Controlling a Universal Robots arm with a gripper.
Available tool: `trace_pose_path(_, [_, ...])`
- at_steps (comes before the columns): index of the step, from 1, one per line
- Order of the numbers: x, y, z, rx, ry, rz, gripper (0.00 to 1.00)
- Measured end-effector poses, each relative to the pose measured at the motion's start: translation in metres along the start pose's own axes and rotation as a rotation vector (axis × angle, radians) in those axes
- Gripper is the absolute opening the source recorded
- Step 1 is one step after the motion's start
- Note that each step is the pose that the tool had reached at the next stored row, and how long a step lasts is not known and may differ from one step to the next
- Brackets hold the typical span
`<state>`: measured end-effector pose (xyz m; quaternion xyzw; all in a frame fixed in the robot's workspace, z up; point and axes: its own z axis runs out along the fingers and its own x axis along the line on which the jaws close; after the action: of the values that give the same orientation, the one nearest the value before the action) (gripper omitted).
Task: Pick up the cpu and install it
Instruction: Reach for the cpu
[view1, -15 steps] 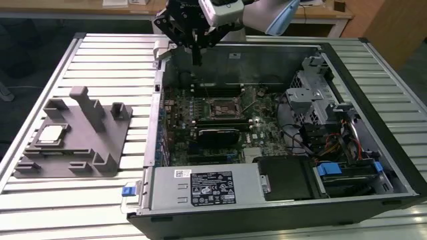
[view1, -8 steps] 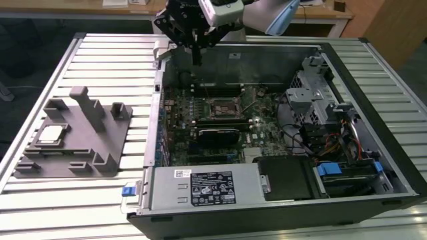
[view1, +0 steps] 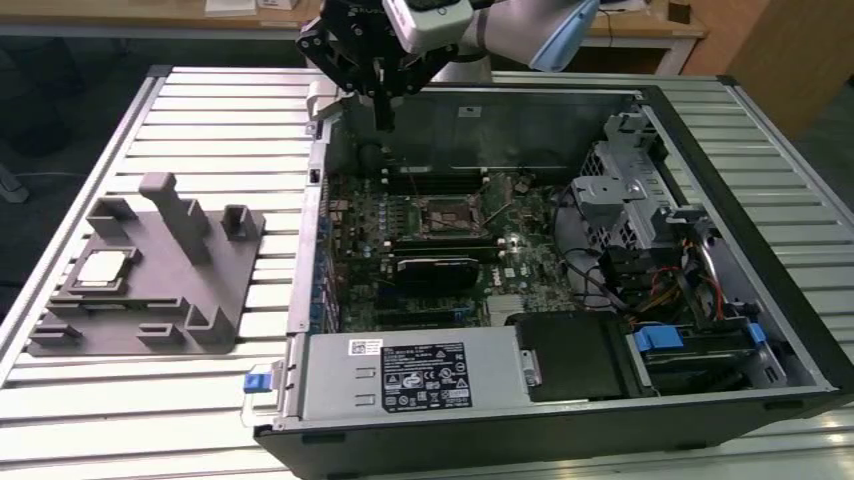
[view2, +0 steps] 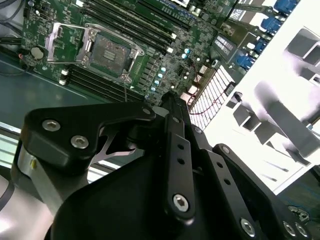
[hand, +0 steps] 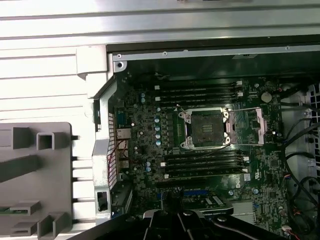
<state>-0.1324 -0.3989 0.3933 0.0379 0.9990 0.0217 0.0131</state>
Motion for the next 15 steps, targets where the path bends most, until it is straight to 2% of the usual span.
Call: trace_pose_path(15, [0.0243, -0.0018, -0.0007, 0.0, 0.0, 0.0, 0.11])
